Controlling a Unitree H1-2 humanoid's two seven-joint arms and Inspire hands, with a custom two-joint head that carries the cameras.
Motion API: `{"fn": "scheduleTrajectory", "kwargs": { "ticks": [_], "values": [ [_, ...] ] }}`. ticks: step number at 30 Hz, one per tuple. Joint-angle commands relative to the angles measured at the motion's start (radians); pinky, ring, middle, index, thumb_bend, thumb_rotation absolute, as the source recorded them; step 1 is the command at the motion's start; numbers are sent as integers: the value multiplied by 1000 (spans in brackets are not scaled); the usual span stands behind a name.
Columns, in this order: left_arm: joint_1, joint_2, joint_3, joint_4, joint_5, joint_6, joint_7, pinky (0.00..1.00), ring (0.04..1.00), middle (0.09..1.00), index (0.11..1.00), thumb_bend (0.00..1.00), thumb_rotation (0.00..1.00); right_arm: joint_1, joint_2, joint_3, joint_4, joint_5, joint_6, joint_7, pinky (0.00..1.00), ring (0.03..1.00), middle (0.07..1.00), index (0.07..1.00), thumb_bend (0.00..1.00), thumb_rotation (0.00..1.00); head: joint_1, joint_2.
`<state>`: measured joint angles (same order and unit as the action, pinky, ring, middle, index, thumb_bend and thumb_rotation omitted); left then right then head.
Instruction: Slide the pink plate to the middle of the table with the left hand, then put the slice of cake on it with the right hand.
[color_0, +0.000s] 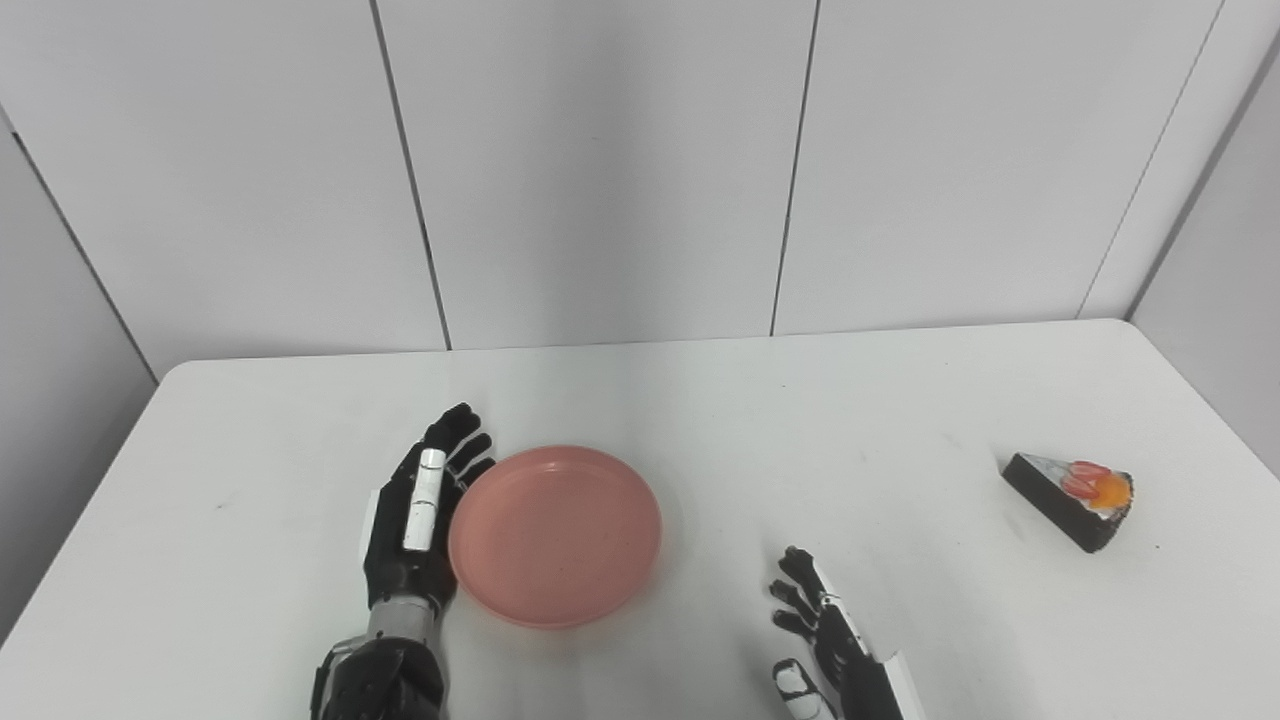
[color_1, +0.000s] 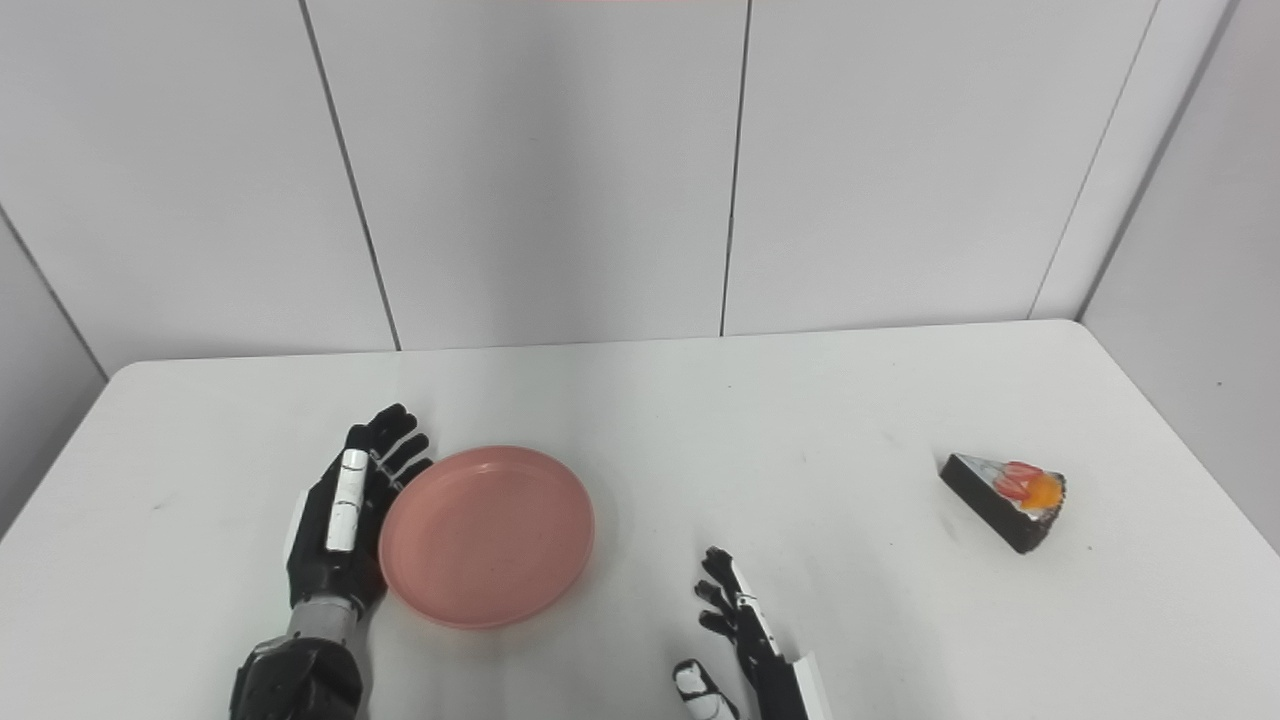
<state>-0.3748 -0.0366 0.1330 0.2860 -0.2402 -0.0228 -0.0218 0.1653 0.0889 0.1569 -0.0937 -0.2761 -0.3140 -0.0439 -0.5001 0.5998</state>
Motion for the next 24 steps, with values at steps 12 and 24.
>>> {"fn": "scheduleTrajectory", "kwargs": {
  "ticks": [12,24],
  "values": [
    [36,-10,-3,28,-12,34,-3,804,824,840,717,905,719,1,21,19,-36,-8,43,-14,891,878,927,924,789,883,-19,-9],
    [57,-3,-2,18,-17,35,-19,798,823,839,733,841,730,66,67,-22,-202,-191,8,-169,815,847,829,856,765,882,-20,-18]
  ]
}}
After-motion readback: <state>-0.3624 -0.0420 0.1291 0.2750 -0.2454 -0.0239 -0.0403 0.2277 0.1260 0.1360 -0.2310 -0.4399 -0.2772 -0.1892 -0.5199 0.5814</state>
